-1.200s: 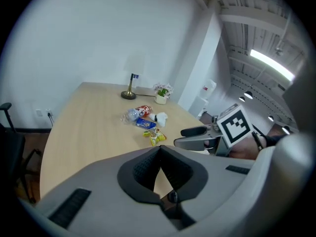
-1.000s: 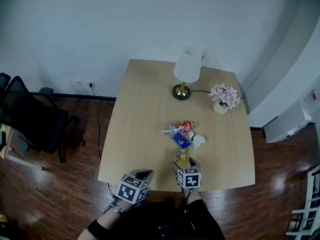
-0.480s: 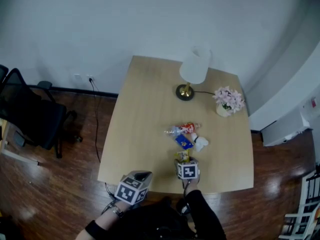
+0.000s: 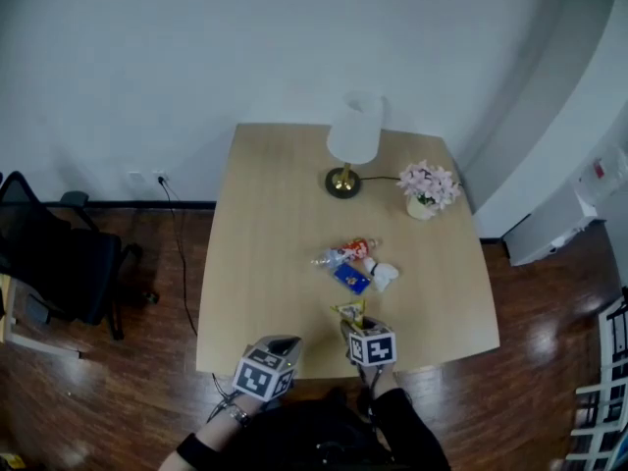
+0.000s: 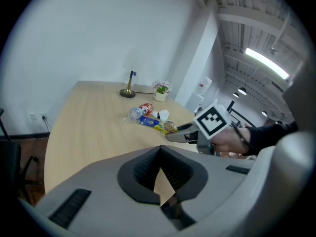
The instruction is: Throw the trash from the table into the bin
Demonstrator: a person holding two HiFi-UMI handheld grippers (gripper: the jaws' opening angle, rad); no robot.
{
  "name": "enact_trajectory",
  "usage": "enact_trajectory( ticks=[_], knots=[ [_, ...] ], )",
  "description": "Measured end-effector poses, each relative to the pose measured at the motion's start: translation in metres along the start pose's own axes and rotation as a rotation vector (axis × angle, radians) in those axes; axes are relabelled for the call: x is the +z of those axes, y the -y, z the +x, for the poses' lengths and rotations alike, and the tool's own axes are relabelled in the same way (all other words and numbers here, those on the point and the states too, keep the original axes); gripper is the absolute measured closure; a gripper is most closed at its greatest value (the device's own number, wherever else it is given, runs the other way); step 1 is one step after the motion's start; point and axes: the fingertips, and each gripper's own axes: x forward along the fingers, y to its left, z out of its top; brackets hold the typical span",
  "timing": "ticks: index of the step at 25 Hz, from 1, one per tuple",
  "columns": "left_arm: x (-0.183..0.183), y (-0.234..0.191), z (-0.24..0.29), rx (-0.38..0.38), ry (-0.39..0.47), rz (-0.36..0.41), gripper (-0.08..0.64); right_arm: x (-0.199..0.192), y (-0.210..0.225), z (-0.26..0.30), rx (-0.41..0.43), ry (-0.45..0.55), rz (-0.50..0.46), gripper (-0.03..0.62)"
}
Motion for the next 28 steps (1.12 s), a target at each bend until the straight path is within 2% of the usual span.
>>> enact_trajectory(
  ticks=[3, 6, 16, 19, 24, 28],
  knots=[
    [0.0, 0.009, 0.008, -0.034, -0.031, 0.061, 0.555, -0.003, -0.032, -0.044, 0.095, 0.024, 0.046, 0.411],
    [-0.002, 0.022, 0.018, -0.088, -0.06, 0.102, 0.555, -0.013, -0.052, -0.08, 0.123, 0.05, 0.073, 0.416],
    [-0.014, 0.065, 0.043, -0.212, -0.14, 0.269, 0.554, -0.053, -0.044, -0.117, 0.036, 0.108, 0.223, 0.417],
    [-0.02, 0.088, 0.047, -0.277, -0.164, 0.324, 0.554, -0.071, -0.034, -0.129, 0.0, 0.129, 0.289, 0.417],
    [-0.039, 0.137, 0.061, -0.382, -0.231, 0.448, 0.554, -0.12, -0.007, -0.154, -0.078, 0.166, 0.44, 0.417],
    [-0.061, 0.181, 0.08, -0.462, -0.298, 0.559, 0.554, -0.176, 0.012, -0.173, -0.149, 0.183, 0.579, 0.417]
  ],
)
